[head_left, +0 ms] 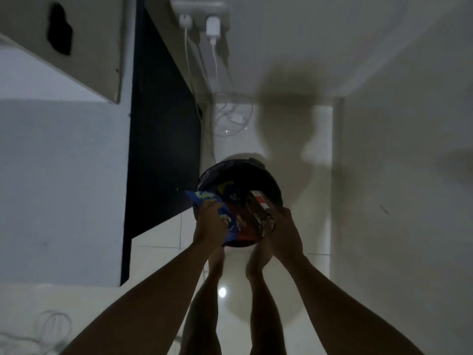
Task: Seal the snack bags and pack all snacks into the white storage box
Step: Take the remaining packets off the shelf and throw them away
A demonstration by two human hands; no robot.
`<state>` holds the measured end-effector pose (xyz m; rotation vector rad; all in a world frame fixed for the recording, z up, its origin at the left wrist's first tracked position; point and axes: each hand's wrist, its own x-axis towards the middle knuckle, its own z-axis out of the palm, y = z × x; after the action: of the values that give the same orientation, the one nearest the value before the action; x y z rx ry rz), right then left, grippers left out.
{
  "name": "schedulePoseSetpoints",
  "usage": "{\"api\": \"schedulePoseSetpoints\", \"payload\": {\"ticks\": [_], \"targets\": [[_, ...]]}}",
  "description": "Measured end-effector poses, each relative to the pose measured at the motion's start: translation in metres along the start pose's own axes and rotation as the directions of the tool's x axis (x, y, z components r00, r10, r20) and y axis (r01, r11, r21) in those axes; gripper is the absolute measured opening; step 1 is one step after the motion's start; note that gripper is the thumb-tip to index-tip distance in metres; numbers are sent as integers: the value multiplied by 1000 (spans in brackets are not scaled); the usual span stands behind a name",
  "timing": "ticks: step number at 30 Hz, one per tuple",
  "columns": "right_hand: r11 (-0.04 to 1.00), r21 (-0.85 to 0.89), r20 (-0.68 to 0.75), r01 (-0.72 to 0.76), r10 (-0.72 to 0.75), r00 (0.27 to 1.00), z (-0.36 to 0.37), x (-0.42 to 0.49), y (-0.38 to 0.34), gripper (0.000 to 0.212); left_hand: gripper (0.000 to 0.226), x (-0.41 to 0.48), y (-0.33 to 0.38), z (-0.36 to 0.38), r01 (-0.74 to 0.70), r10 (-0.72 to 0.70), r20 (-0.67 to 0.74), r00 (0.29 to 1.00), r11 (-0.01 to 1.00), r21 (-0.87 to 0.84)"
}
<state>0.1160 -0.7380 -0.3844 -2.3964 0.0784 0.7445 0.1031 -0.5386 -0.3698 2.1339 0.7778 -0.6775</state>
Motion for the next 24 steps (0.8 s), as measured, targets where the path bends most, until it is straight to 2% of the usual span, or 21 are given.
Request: {"api": "schedulePoseSetpoints", "payload": {"ticks": [5, 9, 14, 17, 21, 24], "targets": [[999, 16, 51, -30, 30, 998, 23, 39, 19, 38, 45, 41, -12, 32, -28, 27, 27, 999, 999, 47], [1000, 26, 75, -16, 14, 997, 37, 58, 27, 44, 44, 60, -17, 52, -38, 31, 119, 992, 997, 61], [999, -38, 137, 2, 3, 991, 47, 70, 33, 37, 48, 60, -26, 64, -59, 42, 224, 974, 996, 73], [999, -48, 140, -21, 28, 990, 36, 66, 25, 30, 48, 47, -21, 59, -68, 49, 218, 975, 995, 78], [998, -48, 131, -36, 42, 990, 2, 44, -2, 34, 46, 15, -1, 34, -70, 56, 163, 985, 994, 83], [999, -42, 104, 31, -27, 994, -33, 19, -29, 34, 33, -16, 25, 1, -109, 94, 133, 987, 987, 117]]}}
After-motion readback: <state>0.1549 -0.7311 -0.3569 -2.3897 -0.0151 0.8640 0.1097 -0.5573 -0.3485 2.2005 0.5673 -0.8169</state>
